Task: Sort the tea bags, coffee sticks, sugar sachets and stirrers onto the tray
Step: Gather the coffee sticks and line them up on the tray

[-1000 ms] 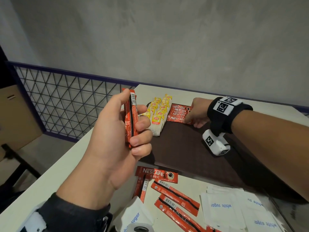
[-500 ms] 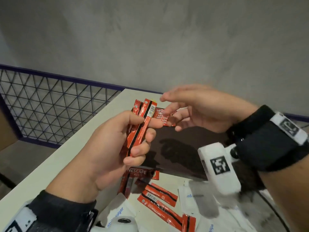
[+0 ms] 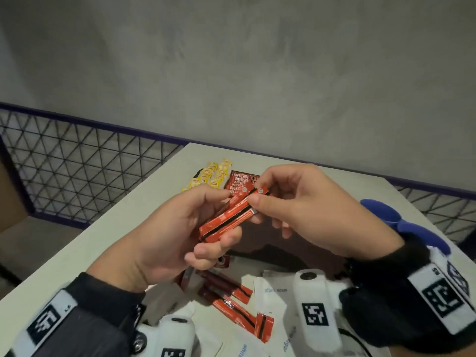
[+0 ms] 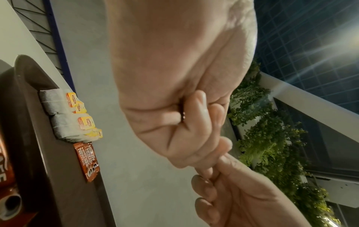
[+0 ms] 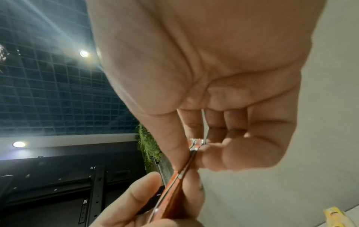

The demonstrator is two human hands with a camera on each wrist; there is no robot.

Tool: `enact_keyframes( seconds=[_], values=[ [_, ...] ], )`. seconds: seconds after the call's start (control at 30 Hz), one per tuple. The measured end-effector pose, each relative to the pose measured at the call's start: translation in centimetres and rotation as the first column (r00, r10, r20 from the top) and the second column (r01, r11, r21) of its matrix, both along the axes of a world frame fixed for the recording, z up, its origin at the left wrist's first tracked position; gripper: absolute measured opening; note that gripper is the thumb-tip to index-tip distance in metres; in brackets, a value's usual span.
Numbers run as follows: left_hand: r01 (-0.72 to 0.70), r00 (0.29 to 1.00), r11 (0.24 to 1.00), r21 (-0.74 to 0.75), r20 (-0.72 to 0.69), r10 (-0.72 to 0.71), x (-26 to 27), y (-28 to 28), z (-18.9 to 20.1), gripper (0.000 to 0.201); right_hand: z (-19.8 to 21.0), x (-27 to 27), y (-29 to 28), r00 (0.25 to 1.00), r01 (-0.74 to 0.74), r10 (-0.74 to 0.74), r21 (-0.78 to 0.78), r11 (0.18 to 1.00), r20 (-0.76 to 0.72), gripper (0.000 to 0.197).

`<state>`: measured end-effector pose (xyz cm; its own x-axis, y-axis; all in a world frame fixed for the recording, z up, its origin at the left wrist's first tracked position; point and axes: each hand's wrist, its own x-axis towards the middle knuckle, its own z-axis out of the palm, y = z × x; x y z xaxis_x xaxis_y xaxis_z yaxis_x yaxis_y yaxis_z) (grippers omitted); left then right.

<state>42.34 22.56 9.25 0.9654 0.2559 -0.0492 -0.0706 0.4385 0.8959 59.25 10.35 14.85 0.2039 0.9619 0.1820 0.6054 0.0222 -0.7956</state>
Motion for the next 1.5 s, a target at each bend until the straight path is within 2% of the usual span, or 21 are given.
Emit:
enact_keyframes(
  seconds=[0.1,0.23,0.33,0.47,0.53,0.6,0.7,0.77,0.87,0.93,1.03,1.1,1.27,1.43,1.5],
  values=[
    [-0.115,0.993,0.993,-0.015,0.029,0.116,0.0,-0.1,0.2,0.042,0.1,1.1,-0.1,0.997,0.079,-0.080,0.057,0.995,0.010,0.013],
    [-0.272,0.962,0.956,0.107,0.052,0.268,-0.2,-0.3,0.7,0.027,0.3,1.7,0.2,0.990,0.135,-0.129,0.117,0.984,-0.058,0.011],
    [-0.300,0.954,0.942,0.152,0.065,0.293,-0.3,-0.4,1.0,0.028,0.0,1.6,0.6,0.988,0.140,-0.130,0.126,0.982,-0.084,0.012],
    [-0.307,0.952,0.932,0.191,0.056,0.302,-0.1,-0.4,0.9,0.013,-0.3,1.2,0.9,0.984,0.158,-0.146,0.118,0.980,-0.104,0.020],
    [-0.323,0.946,0.926,0.196,0.044,0.320,0.0,-0.3,0.8,0.011,-0.4,0.8,0.9,0.982,0.157,-0.140,0.142,0.977,-0.124,0.021],
    [-0.328,0.945,0.930,0.168,0.047,0.325,-0.1,-0.1,0.8,0.012,-0.2,0.6,0.6,0.987,0.106,-0.080,0.192,0.976,-0.139,0.028],
    [-0.305,0.951,0.947,0.102,0.083,0.298,-0.2,0.1,0.9,0.021,0.2,0.6,-0.1,0.996,-0.091,0.093,0.209,0.974,-0.001,0.047],
    [-0.278,0.958,0.959,0.056,0.091,0.273,-0.3,0.1,1.0,0.026,0.2,0.5,-0.2,0.988,-0.145,0.133,0.196,0.970,0.073,0.036],
    [-0.271,0.962,0.961,0.052,0.057,0.268,-0.3,-0.1,0.9,0.028,-0.3,0.5,0.2,0.994,-0.084,0.066,0.221,0.972,0.087,0.017],
    [-0.296,0.955,0.953,0.062,0.018,0.296,-0.2,-0.2,1.0,0.027,-0.4,0.5,0.5,0.998,-0.055,0.046,0.224,0.973,0.047,0.009],
    [-0.313,0.950,0.949,0.039,0.002,0.313,-0.1,-0.2,1.1,0.047,-0.3,0.6,0.6,0.999,-0.004,0.014,0.192,0.981,-0.048,0.003],
    [-0.319,0.948,0.946,0.063,0.011,0.319,-0.2,-0.3,1.1,0.052,-0.3,0.8,0.7,0.995,0.038,-0.020,0.176,0.984,-0.102,0.003],
    [-0.410,0.912,0.902,0.134,0.078,0.403,-0.2,-0.2,1.0,0.023,-0.4,0.8,0.9,0.983,0.072,-0.044,0.153,0.986,-0.179,0.005],
    [-0.418,0.909,0.898,0.139,0.066,0.412,0.0,-0.2,0.9,0.024,-0.5,0.6,1.1,0.968,0.118,-0.076,0.167,0.979,-0.239,0.018],
    [-0.401,0.916,0.906,0.133,0.066,0.396,-0.1,-0.2,1.0,0.024,-0.5,0.7,1.1,0.942,0.134,-0.074,0.164,0.977,-0.329,0.026]
  ],
)
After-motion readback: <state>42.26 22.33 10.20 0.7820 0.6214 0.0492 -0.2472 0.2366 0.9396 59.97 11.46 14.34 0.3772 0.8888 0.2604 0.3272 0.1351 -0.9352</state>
